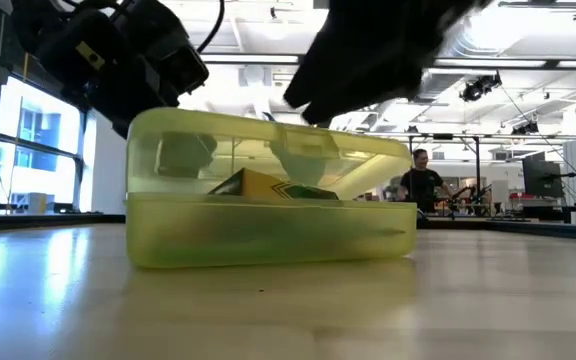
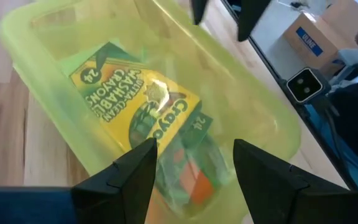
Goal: Pack school essentials
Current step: Close the yellow supply box
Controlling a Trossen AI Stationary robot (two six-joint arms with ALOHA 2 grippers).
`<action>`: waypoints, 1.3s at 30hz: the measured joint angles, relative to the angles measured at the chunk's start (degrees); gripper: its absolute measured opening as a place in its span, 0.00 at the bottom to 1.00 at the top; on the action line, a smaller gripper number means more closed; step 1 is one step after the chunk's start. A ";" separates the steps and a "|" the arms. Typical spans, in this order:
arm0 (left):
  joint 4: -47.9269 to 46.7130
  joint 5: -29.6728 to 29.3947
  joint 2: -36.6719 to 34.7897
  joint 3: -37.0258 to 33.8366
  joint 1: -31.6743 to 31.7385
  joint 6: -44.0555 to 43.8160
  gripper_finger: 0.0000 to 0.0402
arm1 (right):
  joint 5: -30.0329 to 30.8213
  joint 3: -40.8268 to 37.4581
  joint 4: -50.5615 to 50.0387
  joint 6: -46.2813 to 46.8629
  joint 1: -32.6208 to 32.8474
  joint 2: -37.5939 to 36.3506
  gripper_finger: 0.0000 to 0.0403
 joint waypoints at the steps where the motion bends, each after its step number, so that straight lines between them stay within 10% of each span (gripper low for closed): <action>1: -0.75 -0.05 -0.53 0.00 0.00 0.00 0.50 | -0.97 0.02 0.08 -0.76 -1.08 -0.07 0.45; 15: -4.95 -6.84 -2.02 0.02 -0.91 -1.10 0.50 | -13.34 0.02 -8.58 -2.80 -7.80 -0.12 0.45; 39: -4.73 -32.42 -2.40 1.84 -21.98 -3.65 0.50 | -9.85 0.00 -9.48 4.69 -9.02 2.05 0.45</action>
